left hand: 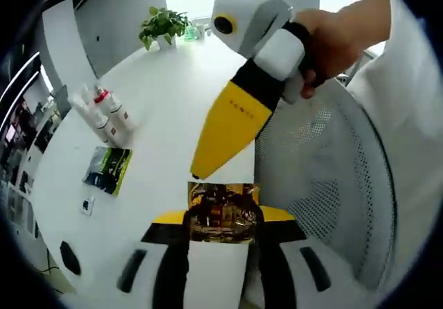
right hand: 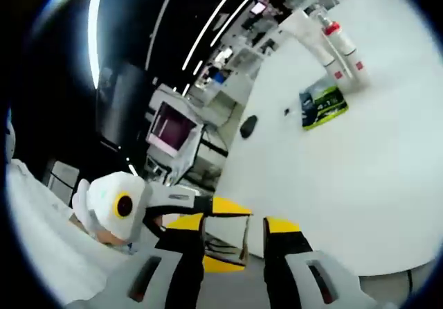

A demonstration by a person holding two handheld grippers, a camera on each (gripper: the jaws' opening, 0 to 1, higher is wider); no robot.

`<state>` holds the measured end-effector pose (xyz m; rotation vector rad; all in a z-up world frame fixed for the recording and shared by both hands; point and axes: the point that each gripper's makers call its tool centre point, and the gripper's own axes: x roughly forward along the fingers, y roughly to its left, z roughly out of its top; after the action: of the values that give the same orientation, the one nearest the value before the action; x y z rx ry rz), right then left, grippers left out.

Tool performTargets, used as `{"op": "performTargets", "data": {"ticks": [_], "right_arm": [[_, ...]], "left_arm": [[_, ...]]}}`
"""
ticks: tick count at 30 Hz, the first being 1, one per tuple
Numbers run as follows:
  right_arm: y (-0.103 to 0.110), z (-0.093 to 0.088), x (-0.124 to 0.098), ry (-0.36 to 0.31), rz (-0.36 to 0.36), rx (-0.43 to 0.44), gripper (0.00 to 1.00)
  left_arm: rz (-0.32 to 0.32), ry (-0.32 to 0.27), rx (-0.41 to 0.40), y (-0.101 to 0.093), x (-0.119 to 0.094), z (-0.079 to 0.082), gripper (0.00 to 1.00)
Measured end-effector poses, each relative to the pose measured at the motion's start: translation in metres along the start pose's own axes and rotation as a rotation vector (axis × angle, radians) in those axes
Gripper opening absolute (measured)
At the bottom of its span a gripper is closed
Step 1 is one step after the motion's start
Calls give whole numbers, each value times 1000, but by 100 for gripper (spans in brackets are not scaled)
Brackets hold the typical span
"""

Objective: Arrange the skincare products in the storage area until every visible bottle or jar stands upright without overlapping.

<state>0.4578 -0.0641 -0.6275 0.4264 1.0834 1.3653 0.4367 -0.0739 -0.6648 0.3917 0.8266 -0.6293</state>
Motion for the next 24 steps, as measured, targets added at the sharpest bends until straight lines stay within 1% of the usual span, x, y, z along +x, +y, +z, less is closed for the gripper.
{"op": "performTargets", "data": {"ticks": [3, 5, 7, 9, 12, 14, 15, 17, 18, 19, 20, 22, 23, 24], "right_arm": [[1, 0, 2, 17, -7, -15, 27], [-2, -2, 2, 35, -28, -32, 23], [-2, -3, 3, 37, -33, -48, 21], [-3, -5, 3, 42, -38, -50, 18], [-5, -14, 3, 77, -51, -61, 12], [-6, -19, 3, 92, -54, -69, 11], [-7, -21, 2, 95, -56, -71, 9], [-8, -23, 1, 95, -58, -78, 1], [-7, -21, 0, 84, -49, -79, 1], [-7, -18, 0, 65, -49, -55, 1], [-7, -18, -1, 67, -49, -58, 1], [-6, -17, -2, 62, -51, -68, 0], [-6, -16, -4, 52, -47, -68, 0], [-7, -14, -5, 44, -46, -64, 0]], "left_arm": [[12, -21, -2, 2, -2, 5, 33], [21, -39, -6, 2, -4, 10, 33], [24, -54, -16, 2, -4, 14, 33], [25, -65, -8, 0, -5, 17, 33], [31, -71, 7, 1, -6, 19, 33], [39, -69, 15, 3, -7, 18, 33], [40, -71, 16, 3, -7, 18, 33], [39, -90, 21, 2, -9, 21, 33], [36, -100, 29, 1, -9, 23, 33], [44, -116, 48, 1, -10, 25, 33], [49, -116, 51, 2, -10, 24, 33], [45, -159, -2, 4, -11, 27, 34], [49, -188, -54, 6, -12, 28, 34], [45, -204, -109, 8, -13, 28, 35]]}}
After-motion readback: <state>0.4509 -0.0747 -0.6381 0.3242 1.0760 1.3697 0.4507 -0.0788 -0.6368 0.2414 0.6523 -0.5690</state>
